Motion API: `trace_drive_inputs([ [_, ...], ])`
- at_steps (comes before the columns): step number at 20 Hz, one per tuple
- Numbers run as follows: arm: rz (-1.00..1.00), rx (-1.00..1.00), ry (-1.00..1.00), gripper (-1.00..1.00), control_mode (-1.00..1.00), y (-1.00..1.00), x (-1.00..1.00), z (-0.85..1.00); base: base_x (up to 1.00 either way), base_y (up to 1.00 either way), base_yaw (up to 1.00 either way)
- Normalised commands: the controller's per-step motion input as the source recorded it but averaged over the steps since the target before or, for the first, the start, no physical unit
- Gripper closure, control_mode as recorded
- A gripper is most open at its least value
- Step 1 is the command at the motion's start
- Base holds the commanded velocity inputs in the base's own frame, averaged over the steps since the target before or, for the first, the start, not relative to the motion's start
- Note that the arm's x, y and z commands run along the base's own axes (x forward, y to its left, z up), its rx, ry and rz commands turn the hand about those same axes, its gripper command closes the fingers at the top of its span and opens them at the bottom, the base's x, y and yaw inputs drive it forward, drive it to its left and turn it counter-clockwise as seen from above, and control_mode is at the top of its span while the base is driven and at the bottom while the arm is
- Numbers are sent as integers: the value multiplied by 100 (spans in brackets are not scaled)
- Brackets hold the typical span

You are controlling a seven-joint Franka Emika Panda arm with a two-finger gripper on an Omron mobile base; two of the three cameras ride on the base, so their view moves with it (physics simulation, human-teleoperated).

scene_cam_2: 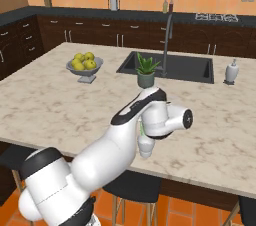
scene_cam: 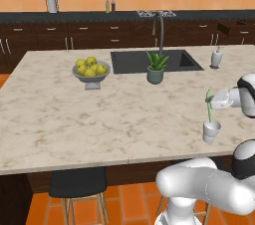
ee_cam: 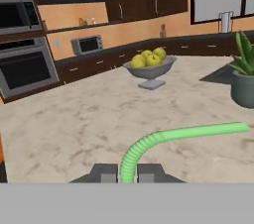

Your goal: Take a straw from the drawer in front and place it inside the glass cup on the dining counter.

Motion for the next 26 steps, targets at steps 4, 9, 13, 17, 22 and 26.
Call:
trace_drive_inputs([
  [4, 7, 3, -2, 100, -100, -1, 6, -1, 0, 0, 0],
  [9, 5, 4, 0, 100, -100, -13, 3, 0, 0, 0, 0],
  [13, 0, 4, 0, 100, -100, -26, 0, 0, 0, 0, 0],
  [17, 0, 5, -1, 100, -100, -3, 1, -11, 0, 0, 0],
  [22, 0, 4, -5, 100, -100, 0, 9, -23, 0, 0, 0],
  [26, 0, 2, -8, 100, -100, -4, 11, -26, 0, 0, 0],
])
